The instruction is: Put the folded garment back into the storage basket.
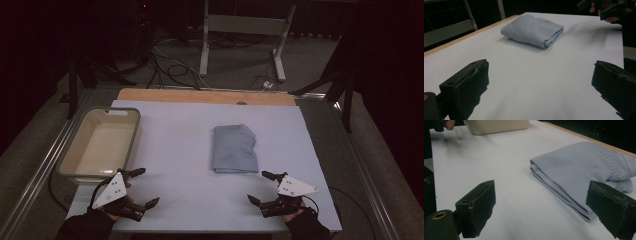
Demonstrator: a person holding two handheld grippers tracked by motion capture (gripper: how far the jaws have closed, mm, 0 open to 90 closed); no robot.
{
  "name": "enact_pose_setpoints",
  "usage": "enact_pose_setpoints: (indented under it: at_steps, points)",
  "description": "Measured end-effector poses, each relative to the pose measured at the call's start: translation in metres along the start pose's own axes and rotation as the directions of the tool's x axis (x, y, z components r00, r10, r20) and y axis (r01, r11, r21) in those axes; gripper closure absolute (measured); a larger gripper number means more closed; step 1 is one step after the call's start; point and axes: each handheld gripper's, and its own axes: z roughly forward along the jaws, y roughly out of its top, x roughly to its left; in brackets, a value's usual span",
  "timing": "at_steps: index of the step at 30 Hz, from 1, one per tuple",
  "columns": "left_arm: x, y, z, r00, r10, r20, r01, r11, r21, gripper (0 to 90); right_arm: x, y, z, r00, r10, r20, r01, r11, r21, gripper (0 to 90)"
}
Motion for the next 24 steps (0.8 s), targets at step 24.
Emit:
enact_pose_setpoints:
  at_steps: [24]
  points:
    - [-0.0005,0.0009,0.0007,0.9997,0.023,0.005,-0.023,0.9996,0.019,1.7,0.0063,0.0006,0.0038,0.9994,-0.035,-0.003,0.035,0.999,0.039,8.9]
